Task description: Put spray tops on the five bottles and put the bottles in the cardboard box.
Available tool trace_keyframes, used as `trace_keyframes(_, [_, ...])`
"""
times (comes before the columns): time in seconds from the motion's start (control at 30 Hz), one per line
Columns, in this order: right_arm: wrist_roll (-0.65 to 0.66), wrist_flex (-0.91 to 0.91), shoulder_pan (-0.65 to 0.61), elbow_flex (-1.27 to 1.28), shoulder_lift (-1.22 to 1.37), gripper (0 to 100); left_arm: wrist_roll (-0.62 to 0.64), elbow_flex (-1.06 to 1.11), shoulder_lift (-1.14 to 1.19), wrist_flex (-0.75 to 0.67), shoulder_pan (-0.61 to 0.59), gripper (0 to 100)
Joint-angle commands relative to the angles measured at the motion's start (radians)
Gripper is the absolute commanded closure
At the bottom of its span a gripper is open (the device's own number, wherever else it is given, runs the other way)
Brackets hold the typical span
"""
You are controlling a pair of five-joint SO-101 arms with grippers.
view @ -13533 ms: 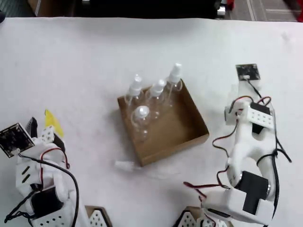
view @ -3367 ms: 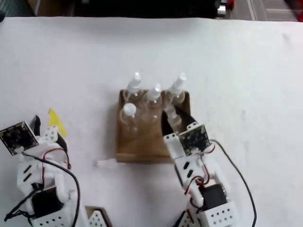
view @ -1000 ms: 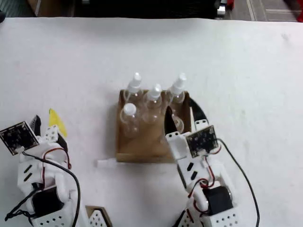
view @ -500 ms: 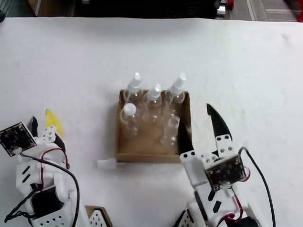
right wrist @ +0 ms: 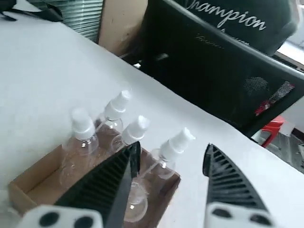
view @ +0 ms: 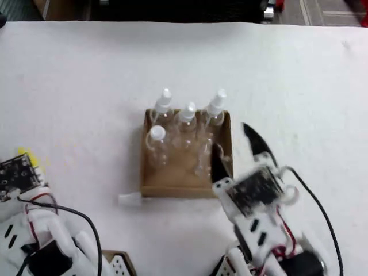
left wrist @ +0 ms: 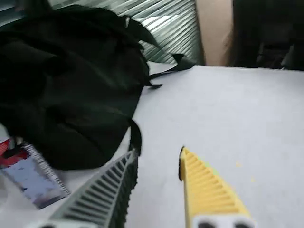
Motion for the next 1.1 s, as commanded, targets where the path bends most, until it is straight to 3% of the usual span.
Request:
trace_keyframes(0.0, [0.015,0.018,-0.159,-0.193,0.257,80.9,-0.049,0.055,-0.001,-0.015,-0.157,86])
trace_keyframes(0.17, [0.025,0.153,-0.414,-0.381,0.456,80.9,-0.117,0.269,-0.001,-0.18,-0.403,86])
trace_keyframes(0.27, [0.118,0.179,-0.539,-0.381,0.519,80.9,-0.158,0.411,0.004,-0.324,-0.507,86])
trace_keyframes(0.4, [0.196,0.113,-0.657,-0.292,0.639,80.9,-0.229,0.404,0.021,-0.249,-0.507,86])
trace_keyframes(0.63, [0.206,-0.028,-0.661,-0.253,1.003,80.9,-0.196,0.402,0.019,-0.238,-0.498,86])
trace_keyframes(0.83, [0.287,-0.064,-0.657,-0.261,1.144,80.9,-0.196,0.402,0.019,-0.238,-0.496,86])
trace_keyframes(1.07, [0.29,-0.139,-0.645,-0.273,1.32,80.9,-0.196,0.402,0.019,-0.236,-0.441,86])
